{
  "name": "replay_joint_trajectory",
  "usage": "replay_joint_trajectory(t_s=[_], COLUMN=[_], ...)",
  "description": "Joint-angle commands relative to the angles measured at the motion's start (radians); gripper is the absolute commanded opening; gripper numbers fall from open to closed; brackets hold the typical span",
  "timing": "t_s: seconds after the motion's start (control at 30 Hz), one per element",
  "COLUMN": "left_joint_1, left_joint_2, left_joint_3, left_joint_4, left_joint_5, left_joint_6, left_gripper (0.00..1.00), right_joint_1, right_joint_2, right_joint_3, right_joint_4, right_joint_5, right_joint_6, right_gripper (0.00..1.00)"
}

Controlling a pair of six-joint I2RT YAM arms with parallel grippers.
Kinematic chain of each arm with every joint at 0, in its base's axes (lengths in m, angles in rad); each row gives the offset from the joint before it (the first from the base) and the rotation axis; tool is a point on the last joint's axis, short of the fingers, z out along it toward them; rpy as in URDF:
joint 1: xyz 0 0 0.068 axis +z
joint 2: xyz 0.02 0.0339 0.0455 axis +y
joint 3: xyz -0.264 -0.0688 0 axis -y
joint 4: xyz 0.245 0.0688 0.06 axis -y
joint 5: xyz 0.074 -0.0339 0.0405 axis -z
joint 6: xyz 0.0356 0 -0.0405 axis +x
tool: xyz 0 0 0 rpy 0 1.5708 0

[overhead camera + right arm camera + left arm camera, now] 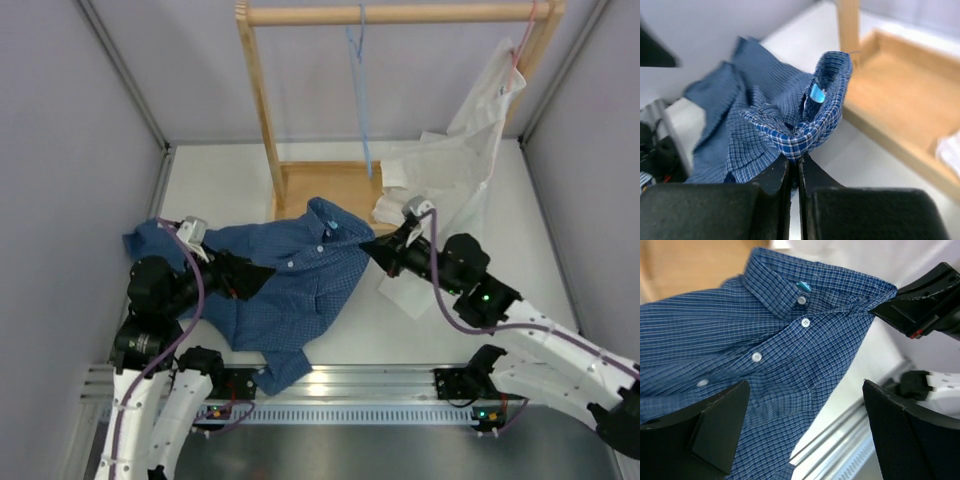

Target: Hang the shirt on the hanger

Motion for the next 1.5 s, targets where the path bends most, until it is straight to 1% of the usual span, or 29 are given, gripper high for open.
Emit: replay_joint_trajectory(t_s=[0.0, 0.03, 0.07, 0.1, 0.13, 0.17, 0.2, 0.3, 0.37, 0.43, 0.47, 0.5, 0.53, 0.57, 0.6, 0.63, 0.67, 0.7, 0.77, 0.8, 0.87, 0.97, 1.03, 1.13, 1.2, 1.33, 1.37, 1.43, 1.47], left_joint_1=[0.001, 0.001, 0.001, 0.001, 0.001, 0.001, 0.001, 0.001, -0.007, -0.052, -0.083, -0.162, -0.209, -0.309, -0.362, -0.411, -0.495, -0.526, -0.572, -0.620, -0.657, -0.720, -0.729, -0.731, -0.734, -0.757, -0.761, -0.761, -0.761], left_joint_2=[-0.079, -0.098, -0.118, -0.152, -0.163, -0.164, -0.155, -0.039, 0.050, 0.072, 0.090, 0.107, 0.164, 0.202, 0.245, 0.288, 0.375, 0.414, 0.495, 0.574, 0.639, 0.698, 0.727, 0.767, 0.793, 0.850, 0.867, 0.876, 0.873], left_joint_3=[-0.051, -0.075, -0.089, -0.103, -0.129, -0.137, -0.143, -0.151, -0.154, -0.162, -0.165, -0.165, -0.162, -0.157, -0.146, -0.136, -0.123, -0.100, -0.076, -0.057, -0.014, -0.004, -0.002, -0.002, 0.001, 0.004, 0.004, -0.005, -0.010], left_joint_4=[0.378, 0.429, 0.532, 0.579, 0.602, 0.660, 0.668, 0.676, 0.676, 0.678, 0.678, 0.678, 0.678, 0.676, 0.678, 0.675, 0.670, 0.670, 0.672, 0.670, 0.658, 0.645, 0.647, 0.647, 0.649, 0.673, 0.673, 0.675, 0.675], left_joint_5=[0.303, 0.338, 0.343, 0.334, 0.287, 0.268, 0.254, 0.236, 0.225, 0.191, 0.161, 0.089, 0.049, 0.001, -0.083, -0.129, -0.177, -0.250, -0.297, -0.314, -0.381, -0.508, -0.530, -0.530, -0.528, -0.507, -0.510, -0.528, -0.530], left_joint_6=[-0.123, -0.140, -0.155, -0.192, -0.209, -0.218, -0.225, -0.264, -0.284, -0.278, -0.280, -0.287, -0.292, -0.297, -0.297, -0.289, -0.278, -0.280, -0.304, -0.307, -0.323, -0.355, -0.367, -0.386, -0.403, -0.413, -0.418, -0.419, -0.416], left_gripper=[0.98, 0.98, 0.98, 0.98, 0.98, 0.98, 0.98, 0.98, 0.98, 0.98, 0.98, 0.98, 0.98, 0.98, 0.98, 0.98, 0.98, 0.98, 0.98, 0.98, 0.98, 0.94, 0.87, 0.81, 0.79, 0.70, 0.70, 0.74, 0.82], right_joint_1=[0.012, 0.012, 0.012, 0.012, 0.011, 0.012, 0.012, 0.014, 0.012, 0.012, 0.012, 0.012, 0.014, 0.012, 0.012, 0.012, 0.012, 0.014, 0.014, 0.012, 0.014, 0.015, 0.015, 0.015, 0.014, 0.014, 0.014, 0.015, 0.015], right_joint_2=[-0.173, -0.262, -0.304, -0.348, -0.415, -0.439, -0.457, -0.477, -0.477, -0.486, -0.490, -0.490, -0.490, -0.487, -0.482, -0.474, -0.470, -0.464, -0.467, -0.474, -0.503, -0.543, -0.549, -0.549, -0.554, -0.580, -0.583, -0.591, -0.591], right_joint_3=[0.027, 0.030, 0.025, 0.019, 0.013, 0.004, -0.001, -0.018, -0.047, -0.071, -0.094, -0.104, -0.121, -0.128, -0.134, -0.148, -0.156, -0.161, -0.174, -0.182, -0.206, -0.226, -0.227, -0.216, -0.214, -0.223, -0.226, -0.228, -0.228], right_joint_4=[-0.038, -0.091, -0.108, -0.119, -0.140, -0.154, -0.168, -0.225, -0.219, -0.202, -0.191, -0.150, -0.138, -0.124, -0.093, -0.078, -0.064, -0.049, -0.049, -0.050, -0.053, -0.052, -0.049, -0.056, -0.062, -0.073, -0.073, -0.067, -0.069], right_joint_5=[-0.220, -0.258, -0.287, -0.328, -0.344, -0.355, -0.371, -0.426, -0.453, -0.471, -0.479, -0.502, -0.519, -0.540, -0.592, -0.612, -0.631, -0.666, -0.680, -0.675, -0.658, -0.623, -0.617, -0.602, -0.589, -0.536, -0.528, -0.528, -0.526], right_joint_6=[-0.162, -0.173, -0.187, -0.187, -0.190, -0.191, -0.190, -0.185, -0.188, -0.182, -0.175, -0.172, -0.168, -0.161, -0.155, -0.147, -0.127, -0.121, -0.106, -0.101, -0.090, -0.078, -0.073, -0.075, -0.079, -0.090, -0.090, -0.087, -0.086], right_gripper=[0.00, 0.00, 0.00, 0.00, 0.00, 0.00, 0.00, 0.00, 0.00, 0.00, 0.00, 0.00, 0.00, 0.00, 0.00, 0.00, 0.00, 0.00, 0.00, 0.00, 0.00, 0.00, 0.00, 0.00, 0.00, 0.00, 0.00, 0.00, 0.00])
